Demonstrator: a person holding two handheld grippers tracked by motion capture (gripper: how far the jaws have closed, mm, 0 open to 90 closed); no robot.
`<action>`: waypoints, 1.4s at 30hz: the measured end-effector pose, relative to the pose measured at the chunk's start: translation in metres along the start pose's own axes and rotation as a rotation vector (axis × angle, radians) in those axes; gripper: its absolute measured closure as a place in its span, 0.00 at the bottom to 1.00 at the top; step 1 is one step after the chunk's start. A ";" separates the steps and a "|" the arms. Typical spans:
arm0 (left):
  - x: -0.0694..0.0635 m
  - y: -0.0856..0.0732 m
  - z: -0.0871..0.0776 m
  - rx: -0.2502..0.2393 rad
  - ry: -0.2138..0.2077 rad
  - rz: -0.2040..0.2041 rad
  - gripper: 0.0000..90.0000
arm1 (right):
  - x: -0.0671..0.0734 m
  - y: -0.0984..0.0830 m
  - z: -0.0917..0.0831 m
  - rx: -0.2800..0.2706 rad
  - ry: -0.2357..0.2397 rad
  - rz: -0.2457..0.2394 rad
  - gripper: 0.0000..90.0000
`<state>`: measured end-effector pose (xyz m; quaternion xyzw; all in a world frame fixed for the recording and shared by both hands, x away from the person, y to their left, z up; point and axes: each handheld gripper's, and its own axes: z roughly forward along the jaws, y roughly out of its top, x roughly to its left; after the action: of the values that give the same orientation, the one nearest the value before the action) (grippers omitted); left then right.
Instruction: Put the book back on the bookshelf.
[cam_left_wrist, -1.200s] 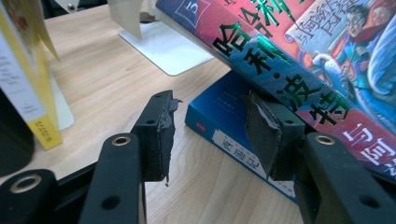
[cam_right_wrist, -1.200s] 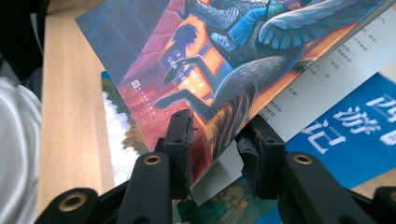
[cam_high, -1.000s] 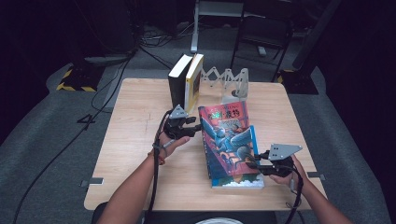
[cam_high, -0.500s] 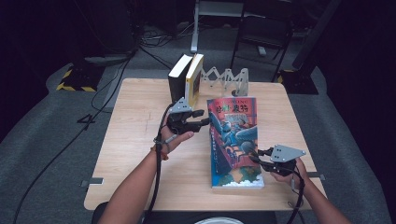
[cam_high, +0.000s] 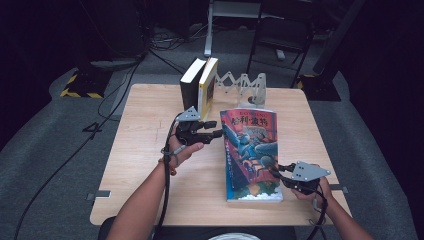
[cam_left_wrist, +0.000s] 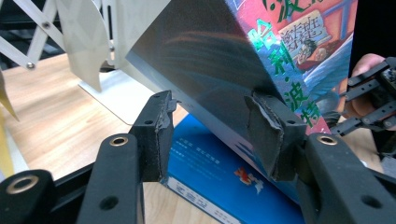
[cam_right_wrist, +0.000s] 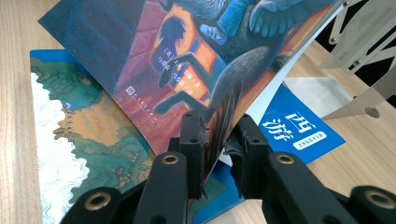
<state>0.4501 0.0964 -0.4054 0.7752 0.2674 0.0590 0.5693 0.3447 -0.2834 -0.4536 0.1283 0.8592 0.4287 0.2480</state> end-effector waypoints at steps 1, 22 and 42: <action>0.000 0.002 0.000 -0.004 -0.002 0.003 0.58 | 0.000 0.000 0.001 -0.003 -0.006 -0.001 0.84; -0.012 0.010 -0.011 0.026 -0.252 0.065 0.49 | -0.002 -0.010 -0.011 -0.068 -0.116 -0.008 0.91; -0.017 -0.003 0.002 0.068 -0.221 -0.005 0.27 | -0.005 -0.006 -0.008 -0.086 -0.096 0.055 0.94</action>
<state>0.4349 0.0873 -0.4053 0.7950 0.2070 -0.0373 0.5689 0.3450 -0.2950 -0.4530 0.1616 0.8232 0.4654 0.2823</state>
